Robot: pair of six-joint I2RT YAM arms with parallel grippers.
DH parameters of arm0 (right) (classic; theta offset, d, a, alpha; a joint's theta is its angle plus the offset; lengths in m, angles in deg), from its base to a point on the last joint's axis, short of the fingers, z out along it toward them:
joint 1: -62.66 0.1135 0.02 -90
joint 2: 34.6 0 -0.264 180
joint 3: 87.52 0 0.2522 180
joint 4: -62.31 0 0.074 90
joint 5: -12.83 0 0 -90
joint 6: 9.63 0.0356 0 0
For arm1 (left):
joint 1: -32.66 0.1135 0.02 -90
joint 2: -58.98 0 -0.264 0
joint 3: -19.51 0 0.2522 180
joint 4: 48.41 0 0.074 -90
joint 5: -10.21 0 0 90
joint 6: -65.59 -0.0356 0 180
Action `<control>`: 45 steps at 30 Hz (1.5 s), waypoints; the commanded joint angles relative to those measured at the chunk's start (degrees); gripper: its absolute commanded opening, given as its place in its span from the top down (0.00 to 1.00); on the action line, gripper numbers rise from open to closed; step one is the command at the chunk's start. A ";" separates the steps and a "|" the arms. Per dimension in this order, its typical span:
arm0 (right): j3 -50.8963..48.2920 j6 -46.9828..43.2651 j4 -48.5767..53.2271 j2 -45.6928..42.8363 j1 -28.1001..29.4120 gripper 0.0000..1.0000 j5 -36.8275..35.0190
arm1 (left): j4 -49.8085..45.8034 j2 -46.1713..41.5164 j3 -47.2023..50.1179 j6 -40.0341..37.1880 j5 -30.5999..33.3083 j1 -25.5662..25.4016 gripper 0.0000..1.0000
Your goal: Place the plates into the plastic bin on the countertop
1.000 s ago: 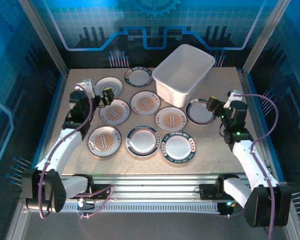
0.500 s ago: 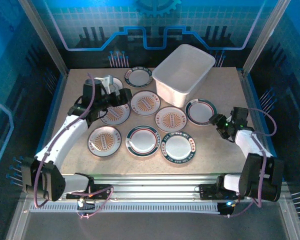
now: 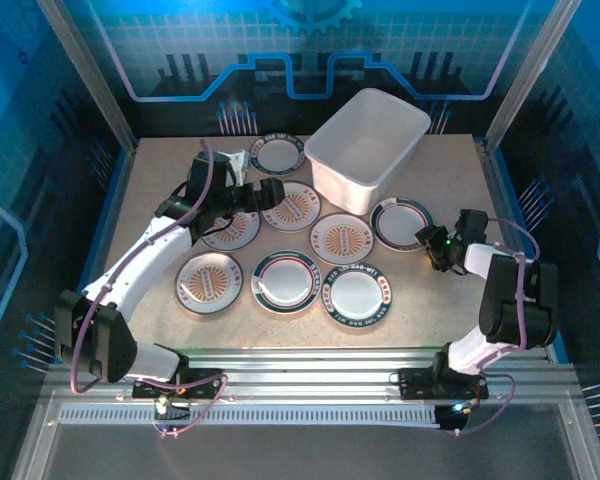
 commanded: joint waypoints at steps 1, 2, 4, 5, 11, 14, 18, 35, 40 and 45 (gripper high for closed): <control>1.51 2.33 -5.57 1.76 -0.52 0.46 0.78 | -1.69 0.88 -2.57 -1.09 1.50 -0.88 0.02; 1.48 2.51 -6.44 2.09 -0.44 0.46 0.66 | -1.70 1.01 -2.79 -1.07 1.65 -1.00 0.02; 1.60 2.84 -7.64 2.81 -0.31 0.47 0.52 | -1.82 1.37 -3.19 -1.09 1.89 -1.27 0.02; 1.90 3.00 -7.92 3.43 -0.26 0.48 0.55 | -1.89 1.70 -3.59 -1.08 1.91 -1.44 0.02; 2.80 4.30 -10.83 7.46 -0.26 0.56 1.33 | -2.88 4.41 -6.91 -1.36 1.99 -2.58 0.02; 2.45 5.17 -12.19 8.51 -0.26 0.64 1.33 | -3.44 5.54 -8.58 -1.51 1.97 -3.02 0.02; 2.06 5.00 -12.92 8.93 -0.25 0.76 1.51 | -4.26 6.80 -10.80 -1.77 2.01 -3.60 0.02; -3.15 0.23 -3.92 -10.96 -4.24 1.00 -2.94 | -9.93 15.26 -23.73 -3.51 1.13 -4.61 0.01; -3.20 -0.75 2.12 -20.65 -7.39 1.00 -2.70 | -12.14 20.64 -30.81 -6.55 2.48 -4.61 0.01; -1.66 -2.17 9.19 -28.68 -10.15 1.00 -1.16 | -15.53 28.42 -39.99 -9.50 3.80 -4.46 0.01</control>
